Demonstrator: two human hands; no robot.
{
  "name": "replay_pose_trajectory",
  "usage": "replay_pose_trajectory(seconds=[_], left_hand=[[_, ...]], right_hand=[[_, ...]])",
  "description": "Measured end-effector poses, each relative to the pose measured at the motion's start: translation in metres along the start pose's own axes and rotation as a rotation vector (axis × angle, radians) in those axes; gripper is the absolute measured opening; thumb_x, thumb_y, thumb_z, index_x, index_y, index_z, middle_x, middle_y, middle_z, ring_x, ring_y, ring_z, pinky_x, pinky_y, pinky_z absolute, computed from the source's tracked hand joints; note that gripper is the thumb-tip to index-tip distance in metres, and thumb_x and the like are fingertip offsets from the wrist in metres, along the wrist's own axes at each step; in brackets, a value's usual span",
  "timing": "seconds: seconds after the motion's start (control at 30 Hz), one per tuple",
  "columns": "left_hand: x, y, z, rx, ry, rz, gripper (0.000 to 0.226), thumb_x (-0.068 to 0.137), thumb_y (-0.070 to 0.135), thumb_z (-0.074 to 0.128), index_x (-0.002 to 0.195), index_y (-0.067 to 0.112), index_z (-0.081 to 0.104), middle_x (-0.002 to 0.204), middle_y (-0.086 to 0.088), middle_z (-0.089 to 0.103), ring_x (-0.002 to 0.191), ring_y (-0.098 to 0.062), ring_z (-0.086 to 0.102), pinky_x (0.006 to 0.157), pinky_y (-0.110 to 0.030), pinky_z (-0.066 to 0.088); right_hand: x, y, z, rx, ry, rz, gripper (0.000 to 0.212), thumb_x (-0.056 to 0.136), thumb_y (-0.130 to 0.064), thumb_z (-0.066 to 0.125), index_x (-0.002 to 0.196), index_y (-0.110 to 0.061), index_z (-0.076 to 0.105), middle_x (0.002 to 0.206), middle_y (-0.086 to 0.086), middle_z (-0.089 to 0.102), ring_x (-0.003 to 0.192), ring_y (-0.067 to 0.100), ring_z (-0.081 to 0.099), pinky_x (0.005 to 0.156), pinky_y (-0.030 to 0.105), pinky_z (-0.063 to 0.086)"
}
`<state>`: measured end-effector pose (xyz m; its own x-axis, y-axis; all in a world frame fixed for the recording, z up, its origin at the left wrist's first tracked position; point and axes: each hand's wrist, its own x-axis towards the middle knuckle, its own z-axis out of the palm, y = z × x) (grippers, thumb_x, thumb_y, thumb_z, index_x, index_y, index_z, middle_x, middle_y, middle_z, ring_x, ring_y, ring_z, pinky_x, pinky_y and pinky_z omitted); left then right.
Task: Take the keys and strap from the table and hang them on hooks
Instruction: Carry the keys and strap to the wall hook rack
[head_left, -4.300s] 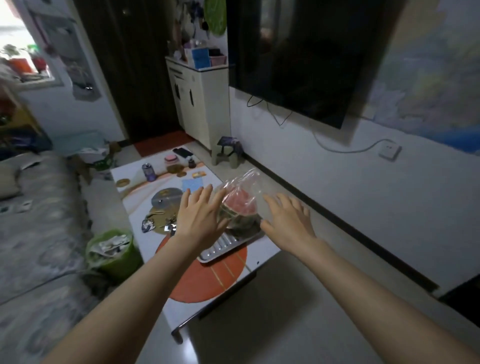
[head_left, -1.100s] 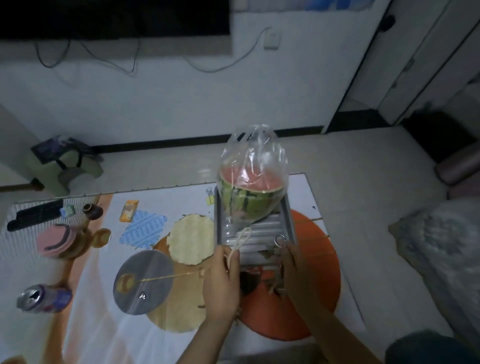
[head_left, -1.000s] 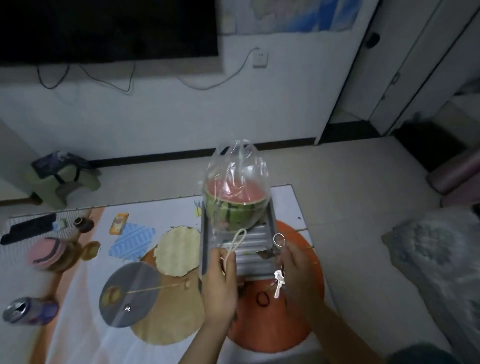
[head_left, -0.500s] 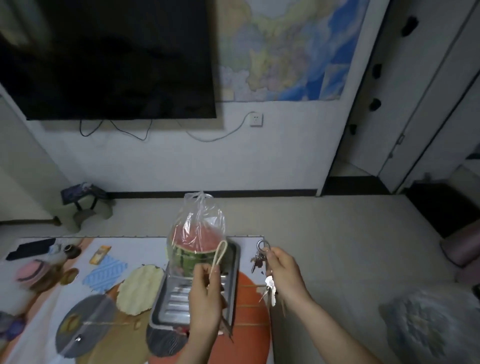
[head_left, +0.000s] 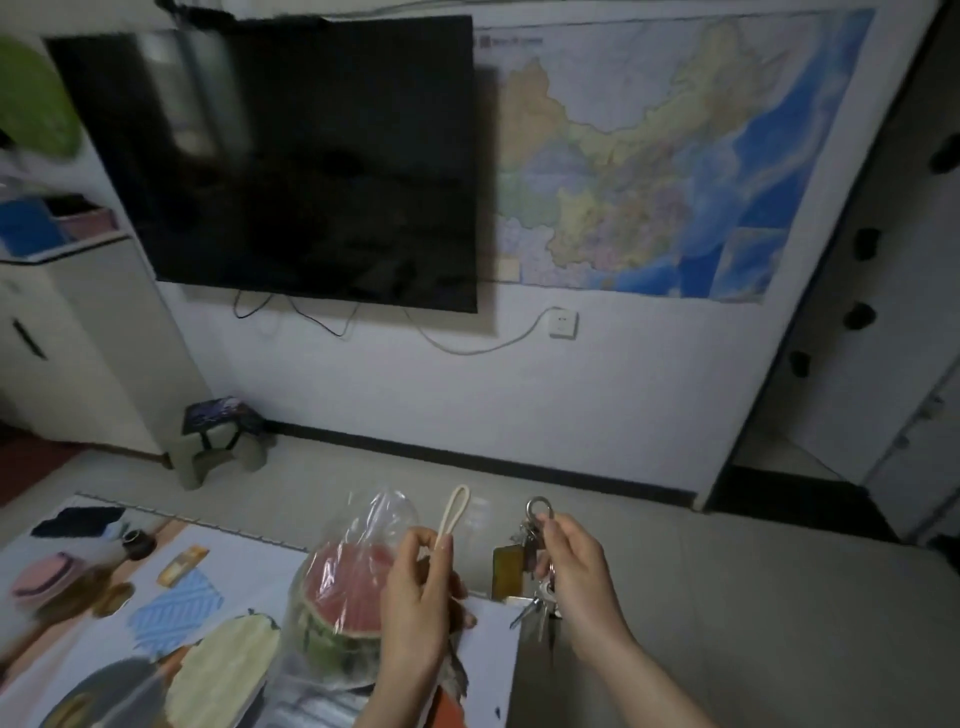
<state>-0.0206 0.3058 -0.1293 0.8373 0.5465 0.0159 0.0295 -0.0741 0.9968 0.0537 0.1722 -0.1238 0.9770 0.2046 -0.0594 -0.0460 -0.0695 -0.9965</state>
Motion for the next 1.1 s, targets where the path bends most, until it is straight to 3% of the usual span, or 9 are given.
replay_pose_trajectory(seconds=[0.1, 0.23, 0.43, 0.53, 0.73, 0.93, 1.1], left_hand=[[0.029, 0.002, 0.057, -0.013, 0.153, -0.015, 0.02, 0.092, 0.03, 0.05, 0.076, 0.018, 0.05, 0.045, -0.003, 0.056, 0.033, -0.014, 0.049, 0.033, -0.023, 0.038], [0.066, 0.014, 0.141, -0.079, 0.233, -0.079, 0.02, 0.094, 0.029, 0.047, 0.078, 0.018, 0.049, 0.045, 0.001, 0.049, 0.032, -0.009, 0.041, 0.031, -0.02, 0.034], [0.144, 0.024, 0.183, -0.087, 0.384, -0.083, 0.022, 0.094, 0.03, 0.046, 0.077, 0.017, 0.047, 0.043, 0.003, 0.048, 0.034, -0.007, 0.039, 0.032, -0.021, 0.034], [0.201, 0.013, 0.186, -0.006, 0.521, -0.08, 0.023, 0.095, 0.03, 0.044, 0.08, 0.013, 0.047, 0.049, -0.003, 0.049, 0.033, -0.009, 0.039, 0.034, -0.024, 0.036], [0.339, 0.027, 0.173, 0.07, 0.612, -0.01, 0.024, 0.096, 0.03, 0.043, 0.079, 0.013, 0.046, 0.05, -0.005, 0.045, 0.034, -0.012, 0.038, 0.036, -0.029, 0.036], [0.45, 0.054, 0.12, 0.085, 0.764, 0.008, 0.023, 0.096, 0.028, 0.044, 0.079, 0.012, 0.043, 0.049, -0.003, 0.04, 0.036, -0.014, 0.035, 0.038, -0.028, 0.034], [0.539, 0.058, 0.057, 0.122, 0.982, 0.048, 0.023, 0.096, 0.025, 0.044, 0.077, 0.012, 0.044, 0.05, -0.005, 0.038, 0.037, -0.013, 0.033, 0.033, -0.024, 0.032]], right_hand=[[0.054, -0.003, -0.039, -0.03, -0.069, -0.046, 0.028, 0.097, -0.018, 0.042, 0.089, -0.001, 0.062, 0.057, 0.0, 0.044, 0.054, 0.01, 0.043, 0.051, 0.021, 0.034], [0.12, -0.021, -0.092, -0.091, -0.115, -0.113, 0.028, 0.096, -0.019, 0.042, 0.08, -0.026, 0.063, 0.053, -0.012, 0.05, 0.049, -0.002, 0.049, 0.049, 0.009, 0.038], [0.232, -0.041, -0.099, -0.172, -0.226, -0.162, 0.03, 0.097, -0.022, 0.041, 0.071, -0.023, 0.057, 0.055, -0.008, 0.044, 0.051, 0.007, 0.042, 0.051, 0.022, 0.035], [0.294, -0.041, -0.071, -0.207, -0.291, -0.209, 0.026, 0.097, -0.023, 0.041, 0.08, -0.02, 0.061, 0.058, -0.009, 0.048, 0.055, 0.006, 0.046, 0.053, 0.019, 0.037], [0.414, -0.057, 0.004, -0.202, -0.359, -0.252, 0.026, 0.097, -0.023, 0.039, 0.086, -0.02, 0.062, 0.068, -0.01, 0.06, 0.065, 0.005, 0.056, 0.052, 0.01, 0.043], [0.525, -0.098, 0.1, -0.181, -0.515, -0.261, 0.03, 0.098, -0.021, 0.037, 0.089, -0.009, 0.062, 0.072, -0.001, 0.061, 0.072, 0.016, 0.058, 0.062, 0.027, 0.044], [0.608, -0.113, 0.207, -0.136, -0.702, -0.29, 0.031, 0.098, -0.023, 0.037, 0.091, -0.004, 0.061, 0.067, 0.003, 0.054, 0.062, 0.014, 0.05, 0.056, 0.026, 0.04]])
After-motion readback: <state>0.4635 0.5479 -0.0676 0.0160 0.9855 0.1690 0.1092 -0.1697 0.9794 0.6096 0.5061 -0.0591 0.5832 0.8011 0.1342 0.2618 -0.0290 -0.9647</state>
